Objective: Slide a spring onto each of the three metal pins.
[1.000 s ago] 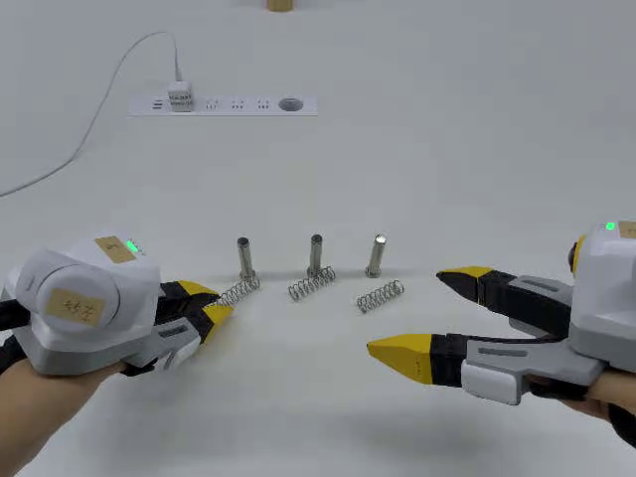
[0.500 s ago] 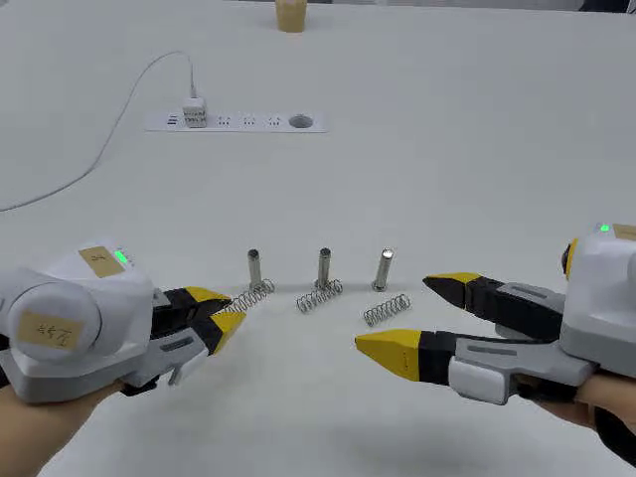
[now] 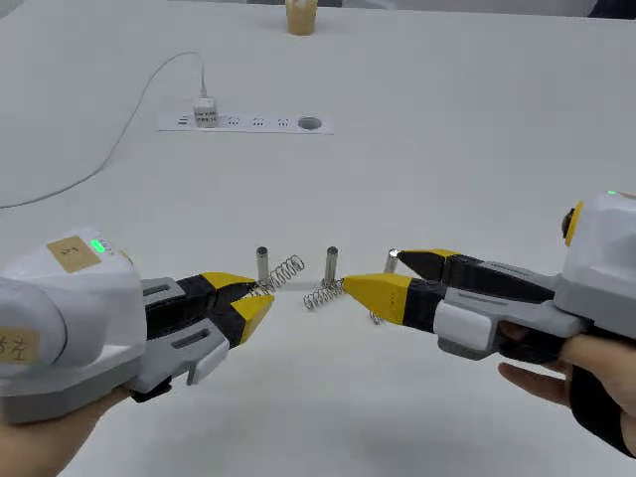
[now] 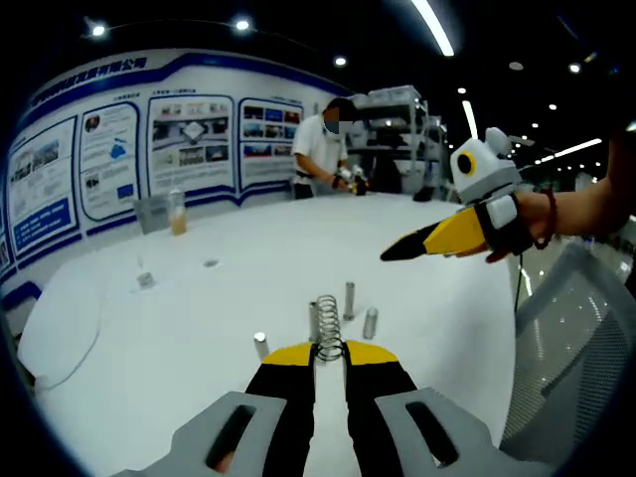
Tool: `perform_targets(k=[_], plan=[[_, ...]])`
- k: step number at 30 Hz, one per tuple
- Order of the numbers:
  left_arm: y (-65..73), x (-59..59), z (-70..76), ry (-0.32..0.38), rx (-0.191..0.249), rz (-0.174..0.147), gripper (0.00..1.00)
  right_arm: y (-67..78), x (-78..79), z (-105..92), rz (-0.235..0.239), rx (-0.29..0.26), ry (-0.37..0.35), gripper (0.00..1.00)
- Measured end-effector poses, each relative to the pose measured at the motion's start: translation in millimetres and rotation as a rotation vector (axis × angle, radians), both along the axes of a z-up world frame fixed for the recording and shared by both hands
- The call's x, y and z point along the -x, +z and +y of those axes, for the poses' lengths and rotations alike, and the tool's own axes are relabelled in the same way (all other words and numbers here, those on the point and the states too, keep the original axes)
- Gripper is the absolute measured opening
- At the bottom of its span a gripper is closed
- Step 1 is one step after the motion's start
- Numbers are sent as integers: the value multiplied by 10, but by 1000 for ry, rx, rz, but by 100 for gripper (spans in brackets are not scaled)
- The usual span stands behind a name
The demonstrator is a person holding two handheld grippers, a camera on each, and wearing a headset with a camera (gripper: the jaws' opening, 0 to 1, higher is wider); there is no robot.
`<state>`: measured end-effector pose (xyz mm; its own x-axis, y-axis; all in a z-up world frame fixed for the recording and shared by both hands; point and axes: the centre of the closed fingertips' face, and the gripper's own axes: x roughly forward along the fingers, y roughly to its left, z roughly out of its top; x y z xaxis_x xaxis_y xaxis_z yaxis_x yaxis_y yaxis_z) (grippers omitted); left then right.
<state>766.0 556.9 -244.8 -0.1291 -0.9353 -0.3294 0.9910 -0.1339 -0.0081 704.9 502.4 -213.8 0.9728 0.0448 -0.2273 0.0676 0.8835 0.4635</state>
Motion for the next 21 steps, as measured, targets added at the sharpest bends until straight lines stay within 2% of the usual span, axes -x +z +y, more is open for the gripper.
perform_targets(k=[4, 7, 11, 16, 21], plan=[[133, 64, -5, -11, 43, 24, 10, 52, -62, 25, -20, -34, 6, 49], [237, 143, -6, -33, 80, 36, 10, 121, -121, 59, -53, -77, 14, 47], [306, 218, -7, -57, 104, 40, 10, 173, -167, 92, -77, -113, 24, 42], [356, 258, -15, -70, 136, 28, 10, 150, -219, 142, -72, -136, 30, 36], [401, 308, -17, -83, 162, 33, 10, 150, -245, 180, -78, -168, 37, 30]])
